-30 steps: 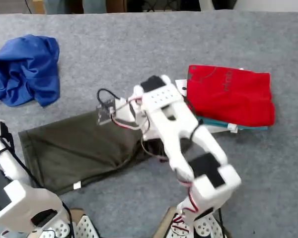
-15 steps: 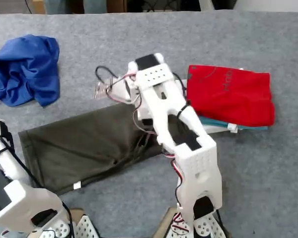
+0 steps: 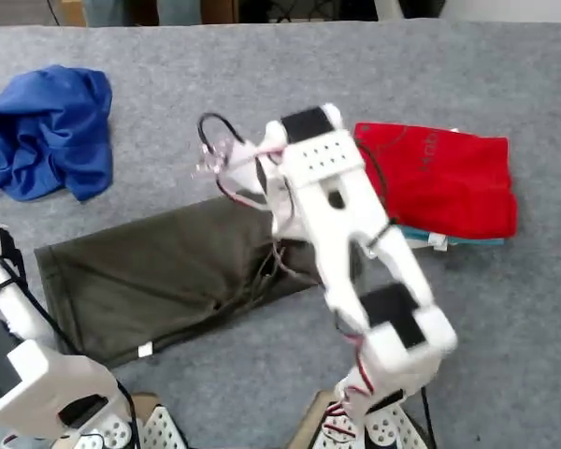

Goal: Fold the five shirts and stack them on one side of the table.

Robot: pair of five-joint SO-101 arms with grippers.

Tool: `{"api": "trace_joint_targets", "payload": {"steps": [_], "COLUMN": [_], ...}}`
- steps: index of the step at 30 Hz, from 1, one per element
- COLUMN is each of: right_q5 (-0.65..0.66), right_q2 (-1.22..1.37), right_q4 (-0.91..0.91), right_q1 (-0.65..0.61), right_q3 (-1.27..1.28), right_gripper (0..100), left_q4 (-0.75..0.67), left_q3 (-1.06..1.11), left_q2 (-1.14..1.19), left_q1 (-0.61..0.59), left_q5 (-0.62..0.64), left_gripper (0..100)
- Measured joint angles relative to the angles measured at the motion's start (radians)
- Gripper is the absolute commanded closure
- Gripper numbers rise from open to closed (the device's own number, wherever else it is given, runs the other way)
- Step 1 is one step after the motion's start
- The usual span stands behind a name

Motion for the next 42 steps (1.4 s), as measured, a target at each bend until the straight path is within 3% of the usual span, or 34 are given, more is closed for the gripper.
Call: {"api": "trace_joint_targets", "payload": {"steps": [5,10,18,23,27,35,42], "right_q5": [-0.002,-0.014,-0.071,-0.077,-0.077,-0.074,-0.012], "right_q2": [-0.241,-0.302,-0.086,0.109,0.221,0.250,0.249], "right_q4": [-0.017,-0.183,-0.629,-0.690,-0.601,-0.173,-0.008], "right_q1": [-0.058,-0.157,-0.183,-0.184,-0.184,-0.175,-0.026], "right_q3": [0.341,0.549,0.572,0.388,0.207,-0.161,-0.218], "right_gripper": [98.4,98.4,98.1,98.3,98.3,98.3,98.4], "left_q4": [0.000,0.000,0.000,0.000,0.000,0.000,0.000], "left_q3": [0.000,0.000,0.000,0.000,0.000,0.000,0.000], "left_q2": [0.000,0.000,0.000,0.000,0.000,0.000,0.000], "left_q1": [0.000,0.000,0.000,0.000,0.000,0.000,0.000], "left_q5": [0.000,0.000,0.000,0.000,0.000,0.000,0.000], "left_gripper": [97,97,97,97,97,97,97]}}
